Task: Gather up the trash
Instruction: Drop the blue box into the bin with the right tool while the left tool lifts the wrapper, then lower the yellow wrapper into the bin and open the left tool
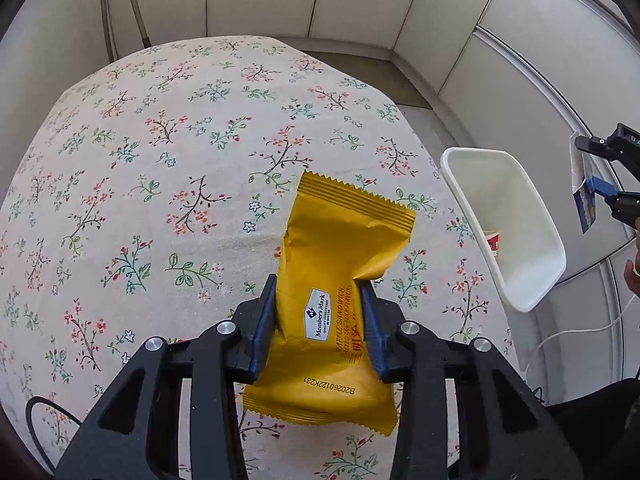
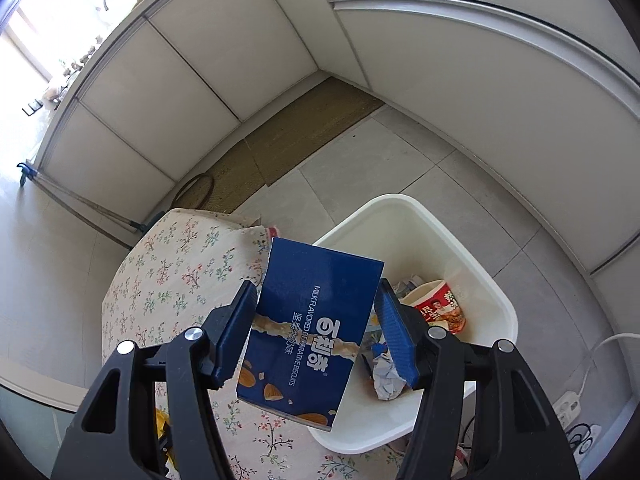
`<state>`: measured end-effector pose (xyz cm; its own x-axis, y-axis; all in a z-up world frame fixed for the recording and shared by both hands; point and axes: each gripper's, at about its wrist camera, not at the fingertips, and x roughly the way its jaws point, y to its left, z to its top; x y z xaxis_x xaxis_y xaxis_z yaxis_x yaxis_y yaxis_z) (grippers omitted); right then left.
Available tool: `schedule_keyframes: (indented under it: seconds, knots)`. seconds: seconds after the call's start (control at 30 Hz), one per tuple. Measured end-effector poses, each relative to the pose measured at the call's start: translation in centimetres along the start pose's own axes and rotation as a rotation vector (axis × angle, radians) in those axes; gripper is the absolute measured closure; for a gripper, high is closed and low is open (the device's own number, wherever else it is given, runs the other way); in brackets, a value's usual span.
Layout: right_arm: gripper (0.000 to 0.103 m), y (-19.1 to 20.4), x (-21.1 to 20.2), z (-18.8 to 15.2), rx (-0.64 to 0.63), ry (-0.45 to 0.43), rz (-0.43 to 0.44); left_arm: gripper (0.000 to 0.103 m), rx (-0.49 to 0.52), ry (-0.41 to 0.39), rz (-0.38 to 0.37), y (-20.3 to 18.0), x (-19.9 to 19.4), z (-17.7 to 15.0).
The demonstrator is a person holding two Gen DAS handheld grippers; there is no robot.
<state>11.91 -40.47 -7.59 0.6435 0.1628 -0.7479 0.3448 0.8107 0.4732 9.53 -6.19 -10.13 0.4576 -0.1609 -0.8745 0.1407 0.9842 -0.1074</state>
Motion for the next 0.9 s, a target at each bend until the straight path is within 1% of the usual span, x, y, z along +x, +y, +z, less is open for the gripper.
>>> schedule_keyframes:
  seconds: [0.17,0.3,0.43,0.5,0.53,0.57,0.6,0.67,0.77,0.9]
  knots:
    - [0.041,-2.1,0.4,0.6,0.062,0.0,-0.021,0.066,0.019,-0.018,-0.013,-1.6,-0.3,0.9]
    - [0.041,-3.1,0.3,1.1,0.082,-0.006,-0.033,0.066,0.03,-0.042,-0.024,-2.8,-0.6,1.8]
    - [0.032,-3.6,0.1,1.3,0.096,-0.011,-0.053,0.066,0.046,-0.058,-0.034,-4.2,-0.8,2.9]
    - [0.026,-3.9,0.0,1.5,0.093,-0.015,-0.074,0.066,0.052,-0.059,-0.047,-5.2,-0.6,3.5]
    - [0.023,-4.0,0.0,1.6,0.095,-0.018,-0.083,0.066,0.055,-0.059,-0.055,-5.7,-0.5,3.8]
    - [0.022,-4.2,-0.2,1.7,0.095,-0.022,-0.092,0.066,0.045,-0.074,-0.096,-6.2,-0.4,4.2]
    - [0.021,-4.3,-0.3,1.8,0.094,-0.027,-0.101,0.066,0.053,-0.078,-0.104,-6.8,-0.3,4.6]
    - [0.017,-4.4,-0.7,2.0,0.098,-0.047,-0.124,0.066,0.072,-0.086,-0.125,-8.4,-0.2,5.4]
    - [0.016,-4.8,-1.7,2.3,0.105,-0.083,-0.156,0.066,0.094,-0.094,-0.169,-10.8,0.0,6.8]
    - [0.016,-6.0,-3.1,2.8,0.133,-0.118,-0.168,0.066,0.115,-0.102,-0.218,-14.4,0.4,8.8]
